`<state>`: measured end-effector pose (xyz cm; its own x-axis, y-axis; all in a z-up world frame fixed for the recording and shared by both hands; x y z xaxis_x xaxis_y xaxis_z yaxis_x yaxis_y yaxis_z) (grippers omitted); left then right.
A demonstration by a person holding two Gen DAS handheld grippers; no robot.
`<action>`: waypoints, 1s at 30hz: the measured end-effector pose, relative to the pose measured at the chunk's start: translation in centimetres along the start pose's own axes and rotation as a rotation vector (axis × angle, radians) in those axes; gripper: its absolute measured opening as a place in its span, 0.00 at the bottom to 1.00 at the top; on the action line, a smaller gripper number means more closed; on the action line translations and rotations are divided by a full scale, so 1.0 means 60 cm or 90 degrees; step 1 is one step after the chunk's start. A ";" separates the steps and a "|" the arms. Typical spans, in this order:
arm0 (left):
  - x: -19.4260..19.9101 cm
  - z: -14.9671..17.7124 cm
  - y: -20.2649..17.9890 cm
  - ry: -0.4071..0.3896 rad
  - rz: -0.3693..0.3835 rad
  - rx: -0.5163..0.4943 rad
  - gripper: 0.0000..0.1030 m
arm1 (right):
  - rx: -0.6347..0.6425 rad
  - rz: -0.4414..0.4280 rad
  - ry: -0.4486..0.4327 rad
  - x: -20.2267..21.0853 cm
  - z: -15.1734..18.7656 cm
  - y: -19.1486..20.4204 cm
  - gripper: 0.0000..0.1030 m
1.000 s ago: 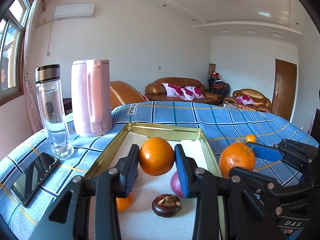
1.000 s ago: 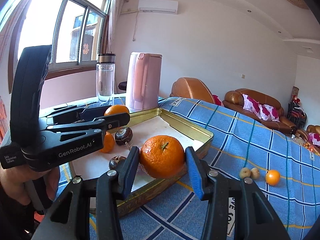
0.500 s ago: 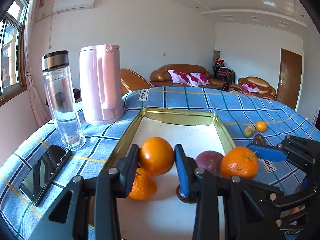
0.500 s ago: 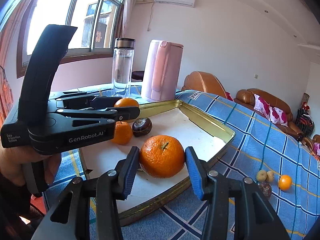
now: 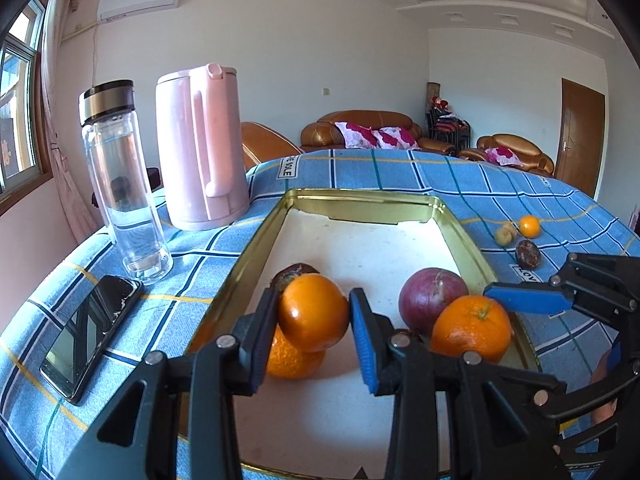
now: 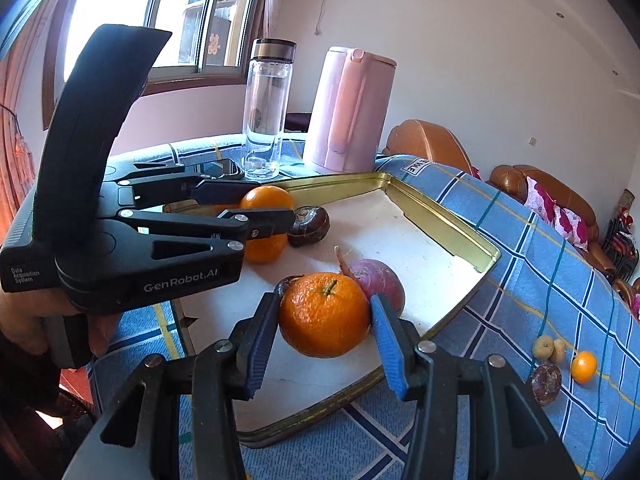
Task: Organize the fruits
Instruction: 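Lower the orange and mandarin into the tin tray and open both grippers, then move both open tools back over the remaining fruits on the tablecloth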
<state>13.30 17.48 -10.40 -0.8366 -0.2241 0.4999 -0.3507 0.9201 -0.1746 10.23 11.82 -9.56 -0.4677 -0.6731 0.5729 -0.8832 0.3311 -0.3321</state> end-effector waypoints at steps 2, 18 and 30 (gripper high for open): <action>0.001 0.000 0.000 -0.001 -0.003 0.000 0.37 | -0.002 0.001 -0.006 0.003 -0.001 -0.002 0.48; 0.047 -0.054 -0.037 -0.081 0.004 0.031 0.95 | -0.083 0.127 -0.008 0.085 0.050 -0.156 0.58; 0.030 -0.091 -0.122 -0.072 0.042 0.042 1.00 | -0.200 0.221 0.144 0.048 0.174 -0.308 0.58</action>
<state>16.68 12.10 -3.57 -0.8997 -0.2013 0.3873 -0.3166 0.9118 -0.2616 25.56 -3.13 -9.57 -0.7001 -0.3401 0.6279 -0.6258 0.7156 -0.3103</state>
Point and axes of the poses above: each gripper's, at about its wrist camera, not at the fingertips, and x roughly against the way its jaws point, y to its left, z to its underside, the point moved 10 cm from there along -x, roughly the way its jaws point, and after that the axes turned 13 degrees about x, right-handed, at the moved point
